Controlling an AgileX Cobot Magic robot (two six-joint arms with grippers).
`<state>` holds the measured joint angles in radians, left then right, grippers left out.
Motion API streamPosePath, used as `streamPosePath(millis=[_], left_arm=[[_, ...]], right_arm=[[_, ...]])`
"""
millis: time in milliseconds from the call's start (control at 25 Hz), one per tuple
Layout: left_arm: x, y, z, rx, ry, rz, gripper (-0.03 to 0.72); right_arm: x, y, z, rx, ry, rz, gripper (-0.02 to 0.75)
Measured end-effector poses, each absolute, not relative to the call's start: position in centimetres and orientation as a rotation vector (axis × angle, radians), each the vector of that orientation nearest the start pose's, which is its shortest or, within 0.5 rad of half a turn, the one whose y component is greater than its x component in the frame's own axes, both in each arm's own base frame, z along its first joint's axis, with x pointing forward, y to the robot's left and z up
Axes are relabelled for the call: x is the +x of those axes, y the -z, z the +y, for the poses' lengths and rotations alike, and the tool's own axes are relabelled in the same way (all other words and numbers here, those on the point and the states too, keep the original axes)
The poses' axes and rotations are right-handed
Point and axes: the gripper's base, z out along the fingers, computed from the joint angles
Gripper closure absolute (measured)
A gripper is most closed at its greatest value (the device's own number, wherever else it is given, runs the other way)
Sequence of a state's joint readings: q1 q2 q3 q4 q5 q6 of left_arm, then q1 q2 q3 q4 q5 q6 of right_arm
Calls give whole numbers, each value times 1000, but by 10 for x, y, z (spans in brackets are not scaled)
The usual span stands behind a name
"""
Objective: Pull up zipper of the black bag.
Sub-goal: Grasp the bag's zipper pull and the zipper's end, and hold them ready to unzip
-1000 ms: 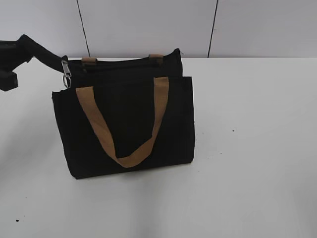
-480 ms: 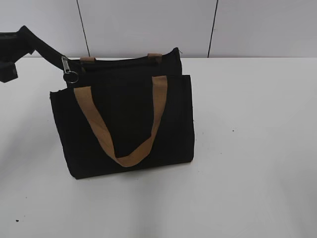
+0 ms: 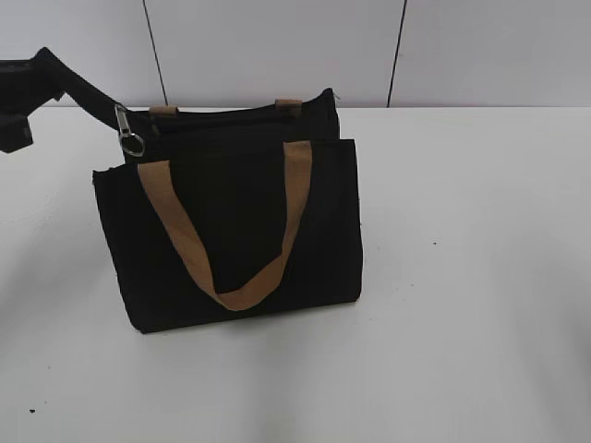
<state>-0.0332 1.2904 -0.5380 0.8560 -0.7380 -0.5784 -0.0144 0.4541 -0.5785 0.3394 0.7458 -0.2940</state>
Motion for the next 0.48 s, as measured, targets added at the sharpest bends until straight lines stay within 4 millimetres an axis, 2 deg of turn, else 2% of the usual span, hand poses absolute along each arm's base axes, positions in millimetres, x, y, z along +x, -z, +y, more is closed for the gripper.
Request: streamPosePath(millis=[280,360,480], left_arm=[[246,-258,-54,527,381,1611,654],[246,-258,-54,526,382,1611,654],[246,-258,-55,527,384,1609,654]], right_arm=[[129,-336,22,-272,-182,2121,253],[141,-340,30,-336,-212,2135,253],[167,-336,49,-448,-275,2202,253]])
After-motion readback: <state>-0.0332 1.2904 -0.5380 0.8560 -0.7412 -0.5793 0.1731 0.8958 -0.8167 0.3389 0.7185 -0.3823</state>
